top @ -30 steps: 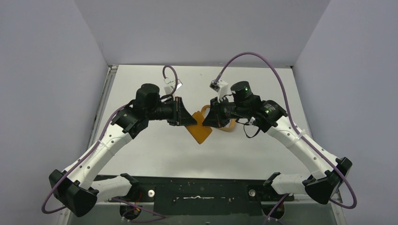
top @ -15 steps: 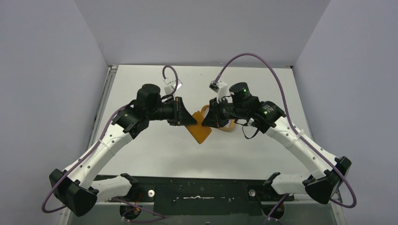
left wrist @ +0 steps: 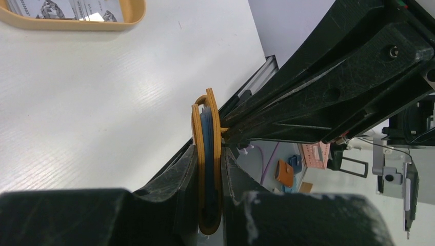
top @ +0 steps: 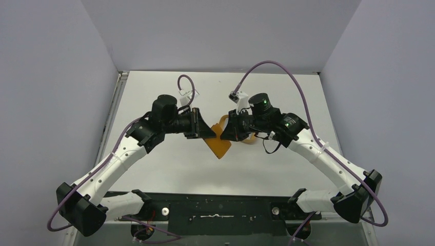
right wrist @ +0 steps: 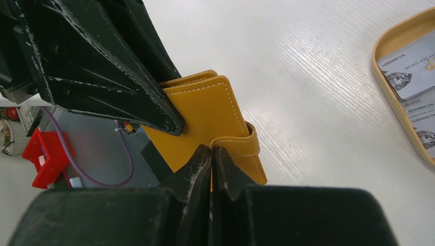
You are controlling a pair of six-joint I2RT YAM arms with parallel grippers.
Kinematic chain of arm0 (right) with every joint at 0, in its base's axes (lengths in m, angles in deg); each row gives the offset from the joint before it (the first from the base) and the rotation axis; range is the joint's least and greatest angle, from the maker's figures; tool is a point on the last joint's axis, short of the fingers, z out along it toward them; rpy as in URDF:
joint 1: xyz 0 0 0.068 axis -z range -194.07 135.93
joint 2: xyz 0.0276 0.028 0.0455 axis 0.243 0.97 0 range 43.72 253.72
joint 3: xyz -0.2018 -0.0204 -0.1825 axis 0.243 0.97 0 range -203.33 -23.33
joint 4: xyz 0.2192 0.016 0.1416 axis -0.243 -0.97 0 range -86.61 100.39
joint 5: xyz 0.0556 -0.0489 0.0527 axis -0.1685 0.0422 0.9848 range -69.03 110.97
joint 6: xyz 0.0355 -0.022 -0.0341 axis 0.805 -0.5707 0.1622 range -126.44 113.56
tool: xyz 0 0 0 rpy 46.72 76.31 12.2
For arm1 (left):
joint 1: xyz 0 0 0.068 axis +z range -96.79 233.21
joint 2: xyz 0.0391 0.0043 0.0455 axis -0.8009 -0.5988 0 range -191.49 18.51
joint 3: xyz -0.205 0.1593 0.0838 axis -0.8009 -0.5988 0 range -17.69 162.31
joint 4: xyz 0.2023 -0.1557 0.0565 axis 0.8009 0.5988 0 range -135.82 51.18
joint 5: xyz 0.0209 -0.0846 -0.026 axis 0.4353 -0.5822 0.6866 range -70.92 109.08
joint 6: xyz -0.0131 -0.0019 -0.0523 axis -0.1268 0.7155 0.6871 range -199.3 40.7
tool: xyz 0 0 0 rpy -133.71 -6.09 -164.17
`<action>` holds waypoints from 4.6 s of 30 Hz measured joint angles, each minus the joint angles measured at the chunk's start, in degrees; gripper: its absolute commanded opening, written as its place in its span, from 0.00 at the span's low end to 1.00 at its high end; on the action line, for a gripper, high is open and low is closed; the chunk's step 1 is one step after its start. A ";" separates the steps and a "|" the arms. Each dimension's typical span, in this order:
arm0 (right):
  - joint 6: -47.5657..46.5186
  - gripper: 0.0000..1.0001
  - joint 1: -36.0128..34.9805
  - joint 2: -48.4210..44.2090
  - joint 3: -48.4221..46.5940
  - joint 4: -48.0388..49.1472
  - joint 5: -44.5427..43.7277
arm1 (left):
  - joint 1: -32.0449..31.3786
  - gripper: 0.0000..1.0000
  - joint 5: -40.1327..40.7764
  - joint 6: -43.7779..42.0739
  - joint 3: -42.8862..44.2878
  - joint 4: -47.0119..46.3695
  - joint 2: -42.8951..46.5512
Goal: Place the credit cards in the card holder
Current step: Close the card holder at the center of the board.
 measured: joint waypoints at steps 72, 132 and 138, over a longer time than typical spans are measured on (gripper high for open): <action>10.16 0.79 5.38 -17.55 14.99 19.78 18.16 | 1.51 0.00 -14.12 -0.24 -17.44 -32.06 22.75; 20.15 0.00 -4.37 -23.87 30.03 44.30 -6.49 | 0.22 0.36 -0.46 29.05 -32.72 -75.65 8.24; 20.92 0.00 -4.39 -23.39 30.03 45.13 -6.47 | -0.37 0.08 -1.09 29.33 -31.69 -75.80 6.27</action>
